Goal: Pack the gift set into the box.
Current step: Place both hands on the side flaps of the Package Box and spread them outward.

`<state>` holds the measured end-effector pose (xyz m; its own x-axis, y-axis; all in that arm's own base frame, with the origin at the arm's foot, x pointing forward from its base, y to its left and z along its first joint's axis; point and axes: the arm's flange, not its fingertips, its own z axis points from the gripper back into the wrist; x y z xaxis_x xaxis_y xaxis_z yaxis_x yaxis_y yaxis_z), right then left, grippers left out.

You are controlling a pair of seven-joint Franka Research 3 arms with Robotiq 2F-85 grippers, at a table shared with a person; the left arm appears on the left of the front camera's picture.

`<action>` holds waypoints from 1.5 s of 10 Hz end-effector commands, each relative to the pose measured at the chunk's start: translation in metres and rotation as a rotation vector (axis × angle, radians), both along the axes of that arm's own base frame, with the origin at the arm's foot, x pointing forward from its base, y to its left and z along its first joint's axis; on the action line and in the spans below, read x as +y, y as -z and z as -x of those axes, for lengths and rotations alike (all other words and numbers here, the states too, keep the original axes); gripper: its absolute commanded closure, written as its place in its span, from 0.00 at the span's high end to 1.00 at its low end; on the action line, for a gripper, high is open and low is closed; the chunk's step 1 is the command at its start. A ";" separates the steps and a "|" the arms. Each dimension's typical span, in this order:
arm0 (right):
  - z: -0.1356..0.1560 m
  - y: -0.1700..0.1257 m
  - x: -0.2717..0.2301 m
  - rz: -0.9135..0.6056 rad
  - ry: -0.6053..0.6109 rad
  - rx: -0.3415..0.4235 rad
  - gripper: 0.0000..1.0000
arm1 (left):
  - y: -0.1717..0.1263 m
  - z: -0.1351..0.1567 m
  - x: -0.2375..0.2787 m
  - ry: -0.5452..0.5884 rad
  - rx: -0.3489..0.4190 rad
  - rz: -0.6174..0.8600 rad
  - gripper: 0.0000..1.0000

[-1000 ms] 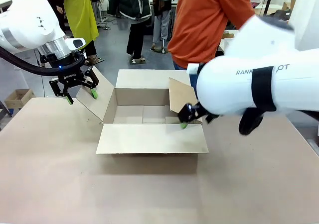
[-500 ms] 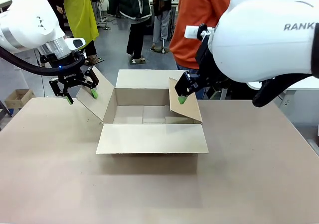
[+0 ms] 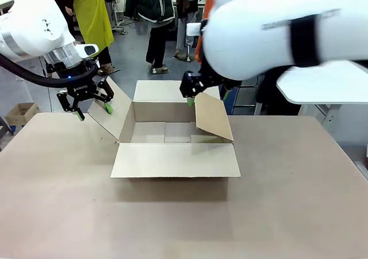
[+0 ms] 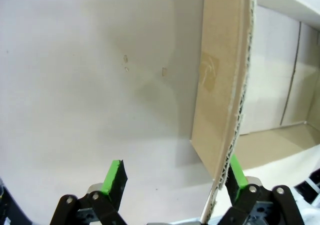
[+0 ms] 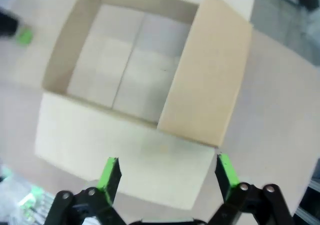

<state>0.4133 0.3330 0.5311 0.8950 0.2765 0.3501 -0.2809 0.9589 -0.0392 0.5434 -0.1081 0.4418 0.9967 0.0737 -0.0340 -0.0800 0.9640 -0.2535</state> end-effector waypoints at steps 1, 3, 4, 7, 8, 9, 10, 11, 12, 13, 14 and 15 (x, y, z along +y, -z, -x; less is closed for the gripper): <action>-0.058 -0.004 0.066 0.131 0.065 0.096 1.00 | -0.002 0.002 0.000 -0.009 -0.009 -0.018 1.00; -0.093 0.014 0.090 0.214 0.150 0.140 1.00 | -0.002 0.002 0.000 -0.009 -0.009 -0.018 1.00; -0.115 0.039 0.093 0.274 0.209 0.164 1.00 | -0.002 0.002 0.000 -0.009 -0.009 -0.018 1.00; -0.146 0.094 0.089 0.358 0.368 0.126 1.00 | -0.002 0.002 0.000 -0.009 -0.009 -0.018 1.00; -0.148 0.104 0.080 0.391 0.425 0.104 1.00 | -0.002 0.002 0.000 -0.009 -0.009 -0.018 1.00; -0.144 0.105 0.070 0.399 0.445 0.085 1.00 | -0.002 0.002 0.000 -0.009 -0.009 -0.018 1.00; -0.145 0.109 0.062 0.406 0.466 0.127 1.00 | -0.002 0.002 0.000 -0.009 -0.009 -0.018 1.00; -0.145 0.113 0.055 0.409 0.484 0.141 1.00 | -0.002 0.002 0.000 -0.009 -0.009 -0.018 1.00; -0.145 0.113 0.042 0.391 0.511 0.131 1.00 | -0.002 0.002 0.000 -0.009 -0.009 -0.018 1.00; -0.141 0.105 0.030 0.367 0.526 0.140 1.00 | -0.002 0.002 0.000 -0.009 -0.009 -0.018 1.00; -0.136 0.098 0.020 0.336 0.529 0.127 1.00 | -0.002 0.002 0.000 -0.009 -0.009 -0.018 1.00; -0.129 0.088 0.010 0.305 0.532 0.119 1.00 | -0.002 0.002 0.000 -0.009 -0.009 -0.018 1.00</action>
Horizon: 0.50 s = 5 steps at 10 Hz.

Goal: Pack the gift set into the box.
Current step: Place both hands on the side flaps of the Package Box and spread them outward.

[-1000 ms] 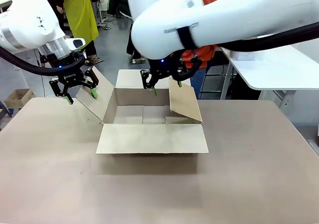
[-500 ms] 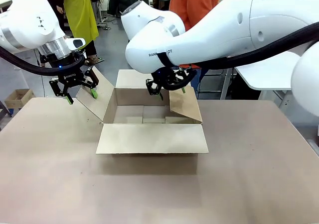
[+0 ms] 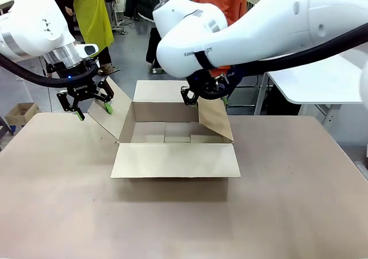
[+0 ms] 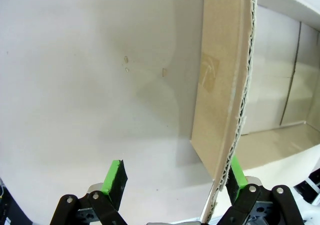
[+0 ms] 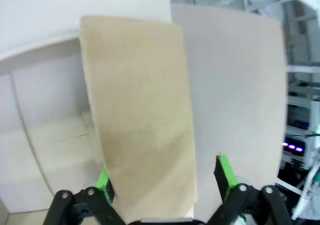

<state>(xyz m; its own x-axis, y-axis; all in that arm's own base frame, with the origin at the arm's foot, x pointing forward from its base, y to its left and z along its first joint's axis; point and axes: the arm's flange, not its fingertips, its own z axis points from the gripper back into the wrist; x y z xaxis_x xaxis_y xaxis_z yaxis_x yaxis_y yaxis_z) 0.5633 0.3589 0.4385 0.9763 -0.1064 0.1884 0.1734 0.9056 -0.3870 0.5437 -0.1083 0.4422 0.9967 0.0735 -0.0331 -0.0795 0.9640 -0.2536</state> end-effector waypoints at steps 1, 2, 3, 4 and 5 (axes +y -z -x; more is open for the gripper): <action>0.026 -0.012 -0.028 -0.066 0.037 -0.041 1.00 | -0.002 0.002 0.000 -0.009 -0.008 -0.018 1.00; 0.031 -0.017 -0.043 -0.087 0.046 -0.042 1.00 | -0.002 0.002 0.000 -0.009 -0.008 -0.018 1.00; 0.035 -0.021 -0.062 -0.121 0.060 -0.036 1.00 | -0.002 0.002 0.000 -0.009 -0.008 -0.018 1.00; 0.043 -0.030 -0.089 -0.197 0.055 -0.033 1.00 | -0.002 0.002 0.000 -0.009 -0.008 -0.018 1.00; 0.050 -0.036 -0.116 -0.238 0.013 -0.065 1.00 | -0.002 0.002 0.000 -0.009 -0.008 -0.018 1.00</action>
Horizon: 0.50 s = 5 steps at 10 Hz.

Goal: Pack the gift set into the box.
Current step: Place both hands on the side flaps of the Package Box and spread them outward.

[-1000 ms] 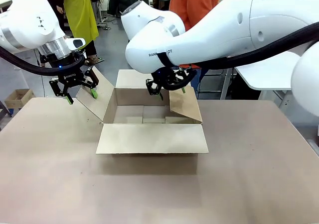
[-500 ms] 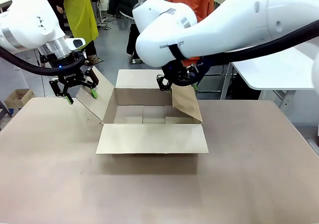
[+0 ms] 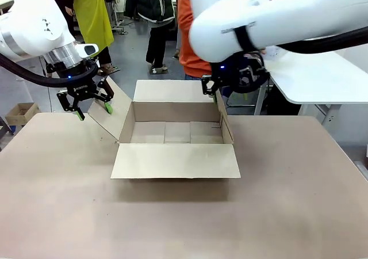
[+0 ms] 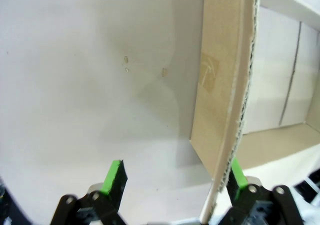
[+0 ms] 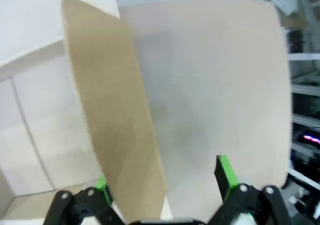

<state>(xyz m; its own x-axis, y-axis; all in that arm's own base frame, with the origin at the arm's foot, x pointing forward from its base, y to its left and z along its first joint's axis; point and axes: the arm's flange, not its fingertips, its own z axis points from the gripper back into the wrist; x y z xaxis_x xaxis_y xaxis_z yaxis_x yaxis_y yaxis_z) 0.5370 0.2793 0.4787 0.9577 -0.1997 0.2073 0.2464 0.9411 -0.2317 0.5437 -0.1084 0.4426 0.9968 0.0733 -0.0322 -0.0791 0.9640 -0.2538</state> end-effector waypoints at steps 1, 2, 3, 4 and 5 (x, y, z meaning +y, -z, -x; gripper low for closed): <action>0.029 0.006 -0.065 -0.108 -0.048 -0.045 1.00 | -0.001 0.002 0.000 -0.009 -0.007 -0.018 1.00; 0.038 0.010 -0.093 -0.151 -0.033 -0.072 1.00 | -0.001 0.002 0.000 -0.009 -0.007 -0.018 1.00; 0.045 0.015 -0.121 -0.224 -0.040 -0.114 1.00 | -0.001 0.002 0.000 -0.009 -0.007 -0.018 1.00; 0.046 0.022 -0.142 -0.301 -0.051 -0.136 1.00 | -0.001 0.002 0.000 -0.009 -0.007 -0.018 1.00; 0.044 0.035 -0.156 -0.367 -0.073 -0.129 1.00 | -0.001 0.002 0.000 -0.009 -0.007 -0.018 1.00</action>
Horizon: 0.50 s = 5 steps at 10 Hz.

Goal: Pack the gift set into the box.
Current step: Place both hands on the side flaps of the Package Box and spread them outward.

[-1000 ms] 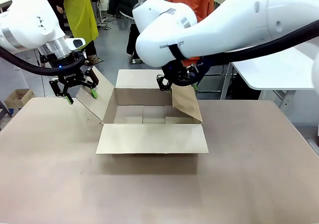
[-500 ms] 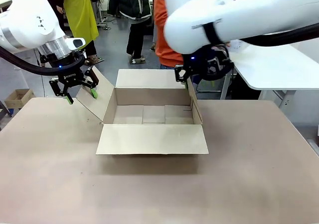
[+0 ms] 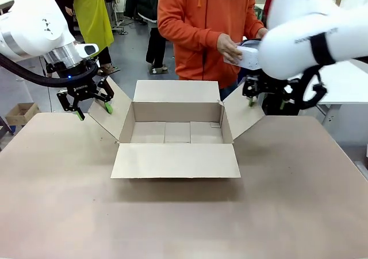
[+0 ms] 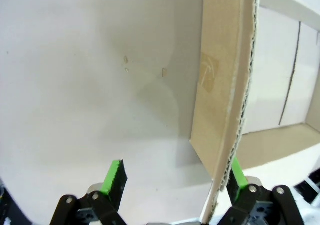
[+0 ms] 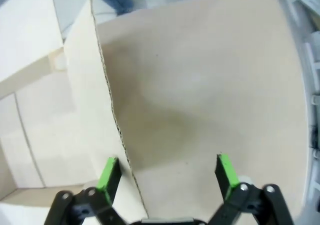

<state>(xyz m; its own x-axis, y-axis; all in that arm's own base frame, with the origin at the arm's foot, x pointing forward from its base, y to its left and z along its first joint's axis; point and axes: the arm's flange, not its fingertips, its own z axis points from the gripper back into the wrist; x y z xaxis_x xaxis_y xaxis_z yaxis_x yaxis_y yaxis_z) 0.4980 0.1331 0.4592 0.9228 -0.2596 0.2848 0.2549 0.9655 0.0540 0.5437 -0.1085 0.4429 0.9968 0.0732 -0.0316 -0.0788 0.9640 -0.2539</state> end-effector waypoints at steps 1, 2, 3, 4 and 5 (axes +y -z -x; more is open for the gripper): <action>0.002 0.032 -0.024 -0.126 -0.041 0.011 1.00 | -0.001 0.002 0.000 -0.010 -0.006 -0.018 1.00; 0.000 0.000 0.000 0.000 0.000 0.000 1.00 | -0.001 0.002 0.000 -0.010 -0.006 -0.018 1.00; 0.000 0.000 0.000 0.000 0.000 0.000 1.00 | -0.001 0.002 0.000 -0.010 -0.006 -0.018 1.00; 0.000 0.000 0.000 0.000 0.000 0.000 1.00 | -0.001 0.002 0.000 -0.010 -0.006 -0.018 1.00; 0.000 0.000 0.000 0.000 0.000 0.000 1.00 | -0.001 0.002 0.000 -0.010 -0.006 -0.018 1.00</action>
